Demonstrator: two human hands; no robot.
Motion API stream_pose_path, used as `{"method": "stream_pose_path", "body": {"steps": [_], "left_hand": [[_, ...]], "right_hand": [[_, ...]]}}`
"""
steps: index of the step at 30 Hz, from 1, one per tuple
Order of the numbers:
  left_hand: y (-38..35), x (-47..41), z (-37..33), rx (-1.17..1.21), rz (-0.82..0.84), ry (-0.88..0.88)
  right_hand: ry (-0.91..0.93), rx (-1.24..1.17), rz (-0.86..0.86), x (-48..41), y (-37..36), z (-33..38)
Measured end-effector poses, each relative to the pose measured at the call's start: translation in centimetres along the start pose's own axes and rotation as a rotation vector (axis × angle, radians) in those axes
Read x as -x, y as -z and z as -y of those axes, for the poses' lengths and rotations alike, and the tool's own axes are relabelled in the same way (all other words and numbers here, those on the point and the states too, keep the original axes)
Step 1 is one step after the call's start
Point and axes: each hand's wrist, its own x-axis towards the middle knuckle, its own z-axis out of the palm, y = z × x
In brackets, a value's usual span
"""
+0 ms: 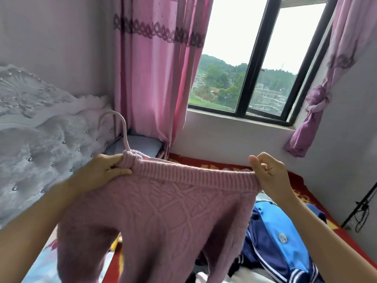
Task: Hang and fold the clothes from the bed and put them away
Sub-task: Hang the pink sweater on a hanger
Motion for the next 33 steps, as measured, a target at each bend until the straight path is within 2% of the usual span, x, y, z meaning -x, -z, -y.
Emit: {"method": "stream_pose_path", "body": {"steps": [2,4,8,10,14,16,18,20,23,29,33], "left_hand": [[0.4,0.1,-0.3,-0.021,0.068,-0.043],[0.5,0.1,-1.4,-0.058,0.062,-0.066],[-2.6,-1.5,-4.0,-0.156,0.085,-0.159],[-4.0,-2.7,-5.5,-0.125,0.036,-0.193],[-4.2,-3.5,-6.3,0.043,0.109,-0.186],[-4.0,-3.5,-5.9,0.104,0.142,-0.144],[-3.6,-3.5,-5.2,0.138,0.170,-0.080],[-3.0,-3.6,-4.6,0.182,0.151,-0.013],[-2.5,-3.6,-4.4,0.256,0.090,0.026],[-2.5,-4.6,-6.1,0.339,0.015,0.006],[-1.4,-4.6,-5.4,0.307,0.013,0.008]], "right_hand": [[-0.004,0.031,0.027,-0.3,0.1,0.2],[0.017,0.073,0.033,-0.9,-0.1,0.9],[0.154,0.116,0.040,-2.1,-3.4,3.5],[0.214,0.152,0.142,-1.7,-6.0,4.4],[0.094,0.170,0.393,-1.8,-7.4,3.6],[0.165,0.352,0.599,-2.6,-6.7,3.1],[0.270,0.460,0.711,-3.0,-6.0,3.0],[0.333,0.474,0.730,-3.4,-5.4,2.9],[0.414,0.663,0.734,-4.4,-4.9,3.4],[0.463,0.764,0.716,-5.4,-5.9,4.4],[0.408,0.836,0.707,-6.4,-4.2,4.1]]}}
